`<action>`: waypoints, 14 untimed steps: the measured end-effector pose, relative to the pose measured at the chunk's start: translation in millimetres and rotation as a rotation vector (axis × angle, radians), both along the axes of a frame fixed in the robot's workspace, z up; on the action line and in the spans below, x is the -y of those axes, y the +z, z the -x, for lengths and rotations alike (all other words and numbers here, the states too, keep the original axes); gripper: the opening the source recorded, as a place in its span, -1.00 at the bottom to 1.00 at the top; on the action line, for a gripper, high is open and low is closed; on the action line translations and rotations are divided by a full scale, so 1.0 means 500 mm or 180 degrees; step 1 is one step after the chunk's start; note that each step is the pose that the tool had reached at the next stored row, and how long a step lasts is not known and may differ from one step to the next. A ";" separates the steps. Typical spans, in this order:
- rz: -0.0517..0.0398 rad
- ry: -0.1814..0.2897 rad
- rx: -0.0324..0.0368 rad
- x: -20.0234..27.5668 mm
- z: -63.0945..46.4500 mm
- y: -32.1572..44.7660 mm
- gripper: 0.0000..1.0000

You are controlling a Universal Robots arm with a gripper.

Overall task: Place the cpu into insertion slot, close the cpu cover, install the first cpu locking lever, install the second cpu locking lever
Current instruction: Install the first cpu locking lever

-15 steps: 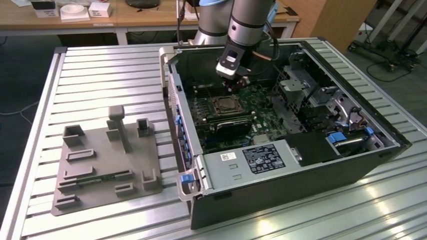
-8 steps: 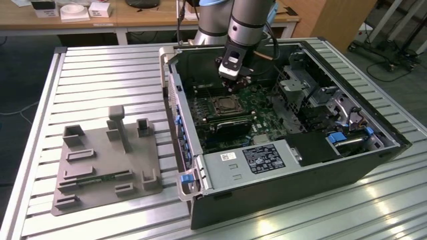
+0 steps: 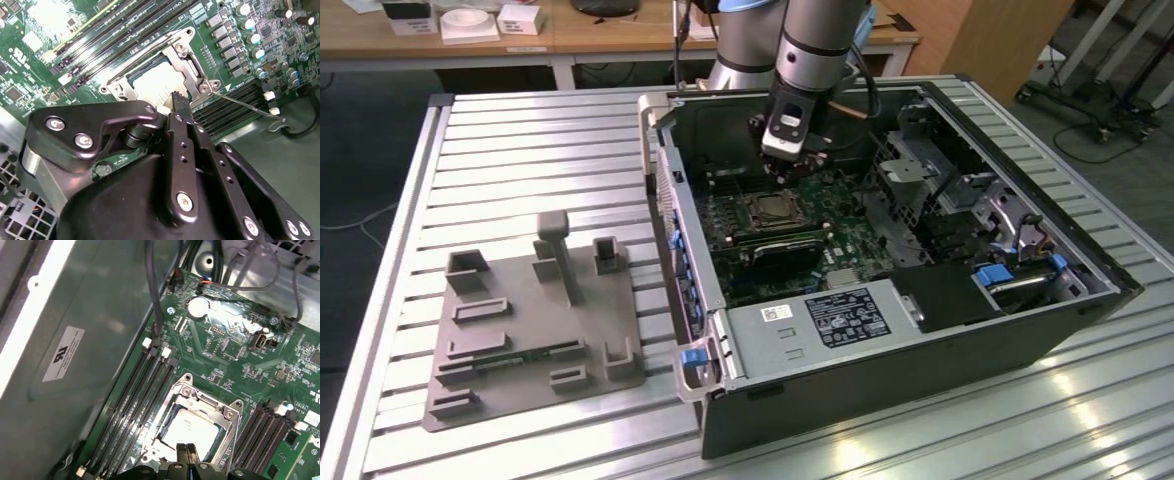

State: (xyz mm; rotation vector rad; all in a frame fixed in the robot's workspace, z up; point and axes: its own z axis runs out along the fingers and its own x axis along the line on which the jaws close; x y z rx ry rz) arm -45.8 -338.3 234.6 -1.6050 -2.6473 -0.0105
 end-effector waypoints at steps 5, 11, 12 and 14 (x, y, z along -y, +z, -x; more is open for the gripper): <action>0.0000 0.0132 0.0000 0.0000 0.000 0.000 -0.80; 0.0000 0.0269 0.0000 0.0000 0.000 0.000 -0.80; 0.0000 0.0285 0.0000 0.0000 0.000 0.000 -0.80; 0.0000 0.0319 0.0000 0.0000 0.000 0.000 -0.80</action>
